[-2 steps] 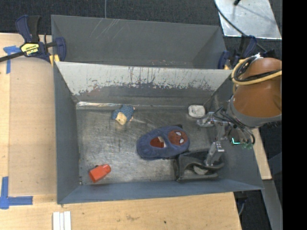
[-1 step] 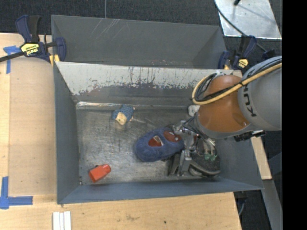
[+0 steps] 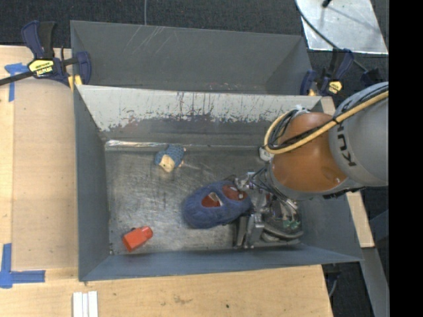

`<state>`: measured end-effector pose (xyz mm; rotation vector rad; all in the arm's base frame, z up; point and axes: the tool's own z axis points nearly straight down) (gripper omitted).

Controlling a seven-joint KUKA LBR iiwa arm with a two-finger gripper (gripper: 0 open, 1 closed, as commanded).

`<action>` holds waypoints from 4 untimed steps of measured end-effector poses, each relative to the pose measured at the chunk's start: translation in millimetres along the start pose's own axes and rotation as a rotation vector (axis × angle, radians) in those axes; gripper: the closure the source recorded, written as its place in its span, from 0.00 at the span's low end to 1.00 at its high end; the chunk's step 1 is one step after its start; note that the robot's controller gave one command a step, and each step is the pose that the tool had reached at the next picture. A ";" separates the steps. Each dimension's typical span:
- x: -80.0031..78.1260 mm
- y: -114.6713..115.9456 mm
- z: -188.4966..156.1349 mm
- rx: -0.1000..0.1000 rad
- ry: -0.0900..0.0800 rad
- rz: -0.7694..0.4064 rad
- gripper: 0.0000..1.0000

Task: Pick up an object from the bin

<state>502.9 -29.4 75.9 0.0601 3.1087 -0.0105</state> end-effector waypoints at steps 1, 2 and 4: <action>-0.8 -0.1 -0.9 0.001 -0.003 -0.002 1.00; 12.5 58.5 -97.0 -0.010 0.027 -0.185 1.00; 7.3 62.8 -163.5 -0.010 0.028 -0.229 0.00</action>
Offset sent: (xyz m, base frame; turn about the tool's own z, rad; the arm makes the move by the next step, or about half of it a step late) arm 0.0000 0.0000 0.0000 0.0000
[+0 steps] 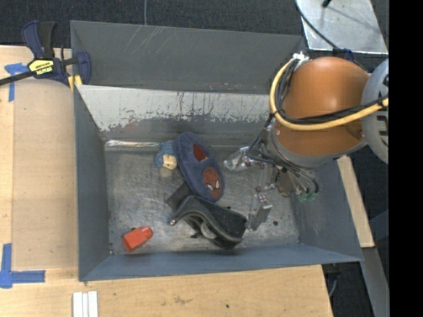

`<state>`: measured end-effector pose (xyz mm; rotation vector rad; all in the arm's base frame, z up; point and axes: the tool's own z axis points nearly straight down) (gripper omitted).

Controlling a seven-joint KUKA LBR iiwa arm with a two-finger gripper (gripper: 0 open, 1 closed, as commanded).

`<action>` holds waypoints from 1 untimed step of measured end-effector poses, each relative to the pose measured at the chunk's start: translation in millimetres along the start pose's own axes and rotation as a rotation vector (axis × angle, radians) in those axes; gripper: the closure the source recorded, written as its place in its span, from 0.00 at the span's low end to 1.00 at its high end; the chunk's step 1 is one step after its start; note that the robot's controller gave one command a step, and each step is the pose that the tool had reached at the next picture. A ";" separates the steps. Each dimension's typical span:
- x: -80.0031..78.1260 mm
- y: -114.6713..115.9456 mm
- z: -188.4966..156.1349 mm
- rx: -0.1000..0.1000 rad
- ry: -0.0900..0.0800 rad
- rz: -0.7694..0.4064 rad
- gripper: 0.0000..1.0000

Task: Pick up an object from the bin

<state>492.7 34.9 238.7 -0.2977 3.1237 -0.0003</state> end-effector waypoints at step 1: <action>-38.3 48.9 159.6 -0.007 0.023 -0.130 0.00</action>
Offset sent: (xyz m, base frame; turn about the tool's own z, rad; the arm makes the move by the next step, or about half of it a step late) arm 0.0319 0.0524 -0.1590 -0.1289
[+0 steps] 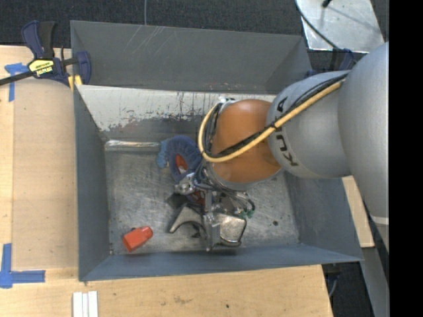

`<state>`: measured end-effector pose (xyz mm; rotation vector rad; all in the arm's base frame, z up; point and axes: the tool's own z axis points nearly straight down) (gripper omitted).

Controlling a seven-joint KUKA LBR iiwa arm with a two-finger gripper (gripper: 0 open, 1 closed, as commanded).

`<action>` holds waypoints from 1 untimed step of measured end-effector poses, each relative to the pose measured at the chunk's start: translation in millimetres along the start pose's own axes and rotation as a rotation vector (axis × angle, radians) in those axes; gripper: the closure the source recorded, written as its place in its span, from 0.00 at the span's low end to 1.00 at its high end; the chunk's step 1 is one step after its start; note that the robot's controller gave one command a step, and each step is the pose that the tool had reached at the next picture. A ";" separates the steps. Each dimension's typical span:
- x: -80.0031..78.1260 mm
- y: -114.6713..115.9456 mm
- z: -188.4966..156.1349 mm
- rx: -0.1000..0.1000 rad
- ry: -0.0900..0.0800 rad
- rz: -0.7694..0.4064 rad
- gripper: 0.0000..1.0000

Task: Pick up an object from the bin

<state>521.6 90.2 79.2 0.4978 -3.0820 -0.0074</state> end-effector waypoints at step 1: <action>2.2 -1.2 -2.6 0.001 0.009 0.000 1.00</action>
Offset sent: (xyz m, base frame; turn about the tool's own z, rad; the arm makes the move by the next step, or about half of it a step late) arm 0.0000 0.0000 0.0000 0.0000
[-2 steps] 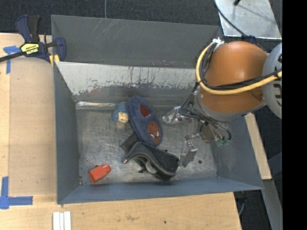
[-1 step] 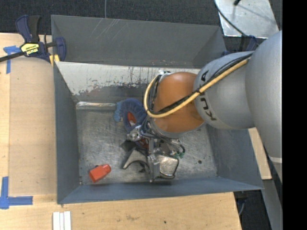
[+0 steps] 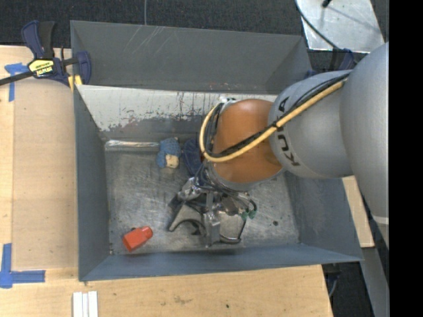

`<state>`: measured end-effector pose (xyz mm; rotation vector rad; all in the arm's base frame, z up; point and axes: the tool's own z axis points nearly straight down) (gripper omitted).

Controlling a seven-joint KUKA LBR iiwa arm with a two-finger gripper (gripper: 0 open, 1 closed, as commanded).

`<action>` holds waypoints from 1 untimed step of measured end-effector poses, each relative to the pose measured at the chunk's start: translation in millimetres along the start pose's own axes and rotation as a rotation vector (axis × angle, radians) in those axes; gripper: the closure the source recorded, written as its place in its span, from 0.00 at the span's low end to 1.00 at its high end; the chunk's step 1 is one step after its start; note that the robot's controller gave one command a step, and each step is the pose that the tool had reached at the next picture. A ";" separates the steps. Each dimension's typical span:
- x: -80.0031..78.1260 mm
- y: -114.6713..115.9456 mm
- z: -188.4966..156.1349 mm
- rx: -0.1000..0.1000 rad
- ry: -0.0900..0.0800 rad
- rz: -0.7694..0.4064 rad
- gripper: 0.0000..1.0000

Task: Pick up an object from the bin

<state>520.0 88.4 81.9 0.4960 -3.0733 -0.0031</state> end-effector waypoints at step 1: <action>-20.5 -1.5 -150.2 0.013 -0.030 -0.437 1.00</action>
Offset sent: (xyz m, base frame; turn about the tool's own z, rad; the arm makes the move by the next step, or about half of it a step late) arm 0.0235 0.0056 0.1493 -0.4386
